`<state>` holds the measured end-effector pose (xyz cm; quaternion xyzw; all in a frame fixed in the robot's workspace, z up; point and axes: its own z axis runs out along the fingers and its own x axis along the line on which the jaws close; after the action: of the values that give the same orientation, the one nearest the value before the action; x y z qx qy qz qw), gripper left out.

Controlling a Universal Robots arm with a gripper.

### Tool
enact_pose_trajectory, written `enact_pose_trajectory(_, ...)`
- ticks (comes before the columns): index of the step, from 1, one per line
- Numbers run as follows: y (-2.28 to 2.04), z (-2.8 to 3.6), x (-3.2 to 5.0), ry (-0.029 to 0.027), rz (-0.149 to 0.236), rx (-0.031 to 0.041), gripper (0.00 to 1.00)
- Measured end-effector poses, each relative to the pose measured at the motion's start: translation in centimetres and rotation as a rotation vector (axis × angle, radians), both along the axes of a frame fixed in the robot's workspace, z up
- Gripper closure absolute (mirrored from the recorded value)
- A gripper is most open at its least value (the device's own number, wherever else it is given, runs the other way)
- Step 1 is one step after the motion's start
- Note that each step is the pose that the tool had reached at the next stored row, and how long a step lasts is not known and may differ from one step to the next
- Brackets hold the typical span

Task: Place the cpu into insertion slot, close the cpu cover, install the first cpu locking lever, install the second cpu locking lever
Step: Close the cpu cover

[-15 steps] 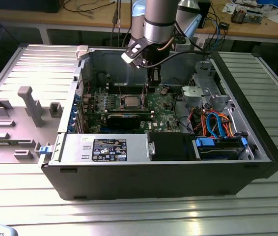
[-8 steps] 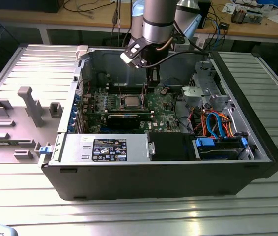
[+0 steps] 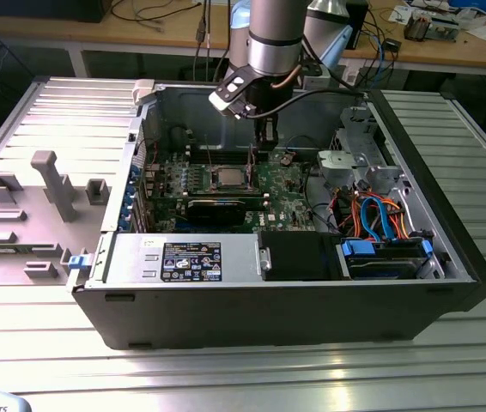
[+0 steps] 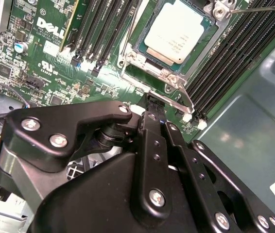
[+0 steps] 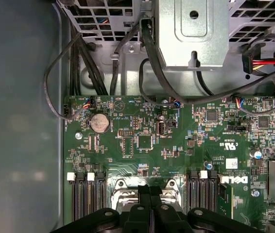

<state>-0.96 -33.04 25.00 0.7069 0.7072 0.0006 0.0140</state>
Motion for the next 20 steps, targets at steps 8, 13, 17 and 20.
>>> enact_pose_trajectory(8,0.0,0.0,-0.17,0.0001,0.0,0.0,0.89)
enact_pose_trajectory(13,0.0,0.0,-0.24,0.0,0.0,0.0,0.89)
enact_pose_trajectory(17,0.0,0.0,-0.37,0.0,0.0,0.0,0.89)
enact_pose_trajectory(20,0.0,0.0,-0.42,0.0,0.0,0.0,0.89)
